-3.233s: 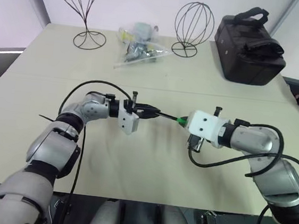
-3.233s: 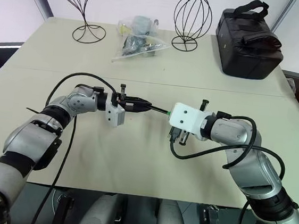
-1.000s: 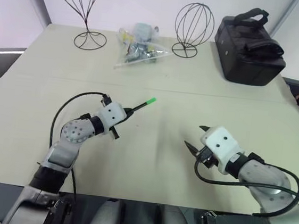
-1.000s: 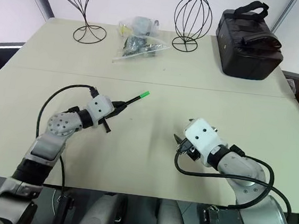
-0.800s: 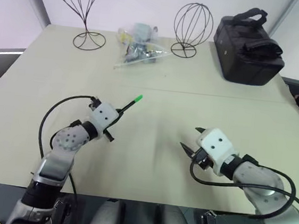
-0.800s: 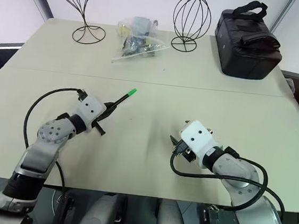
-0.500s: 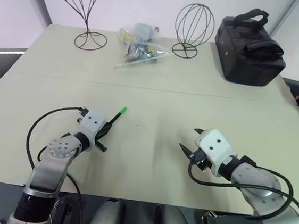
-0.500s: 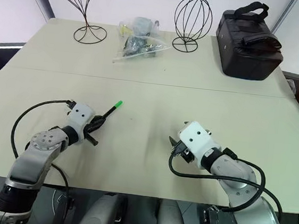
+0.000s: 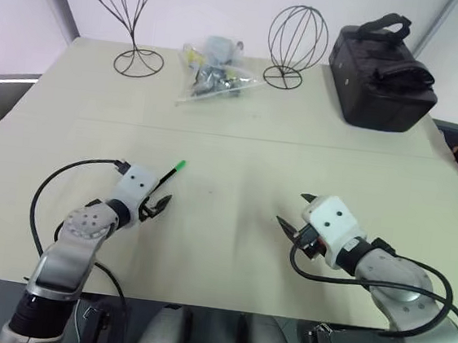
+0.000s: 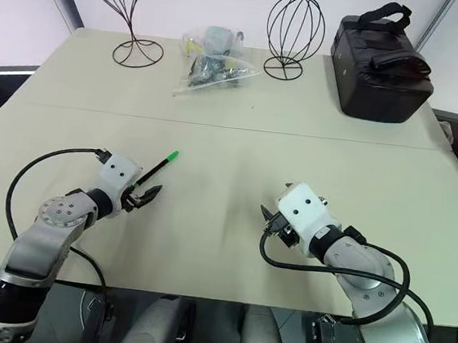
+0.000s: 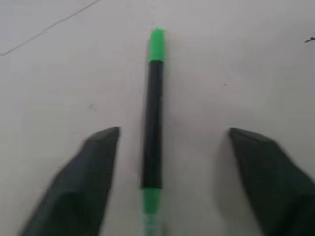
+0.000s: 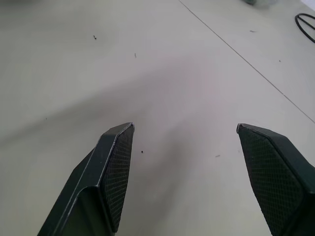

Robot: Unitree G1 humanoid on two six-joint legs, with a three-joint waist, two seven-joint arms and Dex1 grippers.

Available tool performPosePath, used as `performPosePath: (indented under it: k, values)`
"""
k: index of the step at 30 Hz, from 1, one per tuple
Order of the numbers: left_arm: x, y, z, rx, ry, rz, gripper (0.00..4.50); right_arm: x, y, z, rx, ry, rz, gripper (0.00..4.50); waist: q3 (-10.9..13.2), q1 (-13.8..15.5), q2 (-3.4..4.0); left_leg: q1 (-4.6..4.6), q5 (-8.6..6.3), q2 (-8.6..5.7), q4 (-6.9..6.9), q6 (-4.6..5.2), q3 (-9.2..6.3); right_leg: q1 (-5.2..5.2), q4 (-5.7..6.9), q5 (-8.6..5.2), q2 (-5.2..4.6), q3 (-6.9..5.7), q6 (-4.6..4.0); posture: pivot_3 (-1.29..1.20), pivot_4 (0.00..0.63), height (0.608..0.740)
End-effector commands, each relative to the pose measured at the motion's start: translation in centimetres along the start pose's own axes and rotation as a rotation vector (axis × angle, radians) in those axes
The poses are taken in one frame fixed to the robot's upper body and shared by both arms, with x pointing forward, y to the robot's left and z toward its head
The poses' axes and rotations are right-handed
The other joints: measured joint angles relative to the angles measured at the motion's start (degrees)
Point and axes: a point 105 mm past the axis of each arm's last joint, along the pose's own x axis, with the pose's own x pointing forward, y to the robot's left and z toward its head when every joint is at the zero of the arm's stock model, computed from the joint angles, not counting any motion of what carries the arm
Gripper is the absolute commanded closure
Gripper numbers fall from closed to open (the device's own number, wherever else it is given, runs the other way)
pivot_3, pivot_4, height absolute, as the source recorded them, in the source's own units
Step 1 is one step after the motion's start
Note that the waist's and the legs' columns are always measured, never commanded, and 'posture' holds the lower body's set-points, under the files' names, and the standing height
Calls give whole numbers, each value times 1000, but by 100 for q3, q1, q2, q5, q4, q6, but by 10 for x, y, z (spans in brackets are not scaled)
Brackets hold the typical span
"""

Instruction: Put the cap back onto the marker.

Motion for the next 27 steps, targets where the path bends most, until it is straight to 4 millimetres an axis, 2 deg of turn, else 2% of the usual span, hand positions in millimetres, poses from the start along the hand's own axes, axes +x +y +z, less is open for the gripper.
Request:
performPosePath:
  k: [1, 11, 16, 20, 24, 27]
  values:
    - [-3, -3, 12, 13, -84, -36, 15, -4, 1, 12, -20, -48, -5, 1110, 0, -5, 0, -1, 0, 0, 0, 0, 0, 0, -1, 0, -1, 0, 0, 0, 150, 740]
    - [-6, 15, 50, 77, -409, -194, 15, -10, -5, 8, -36, -43, 58, 1110, 0, 3, 0, -1, 0, 1, -2, 0, 0, -1, -3, 0, 0, -2, -1, 0, 150, 740]
    - [7, 25, 63, 114, -454, -278, 15, -22, -11, 6, -2, -48, 80, 1110, 1, 2, 0, -2, 0, -1, -2, 1, 0, 4, -11, 0, 0, -6, 0, 0, 150, 740]
    - [16, 20, 74, 114, -454, -439, 15, -35, -9, 2, 47, -43, 102, 1110, 1, -14, -1, -2, -1, -1, -3, 1, -1, 5, -12, 0, 3, -9, 0, 0, 150, 740]
    - [17, 24, 92, 186, -503, -487, 15, -47, -6, -4, 80, -21, 133, 1110, 1, -17, -1, -2, 0, -1, -3, 2, -1, 6, -11, 1, 5, -9, 1, 0, 150, 740]
    - [13, 30, 96, 227, -496, -512, 15, -53, -10, -4, 85, -20, 120, 1110, 1, -42, -2, -1, -1, 1, -3, 2, 0, 6, -10, 1, 10, -7, 1, 0, 150, 740]
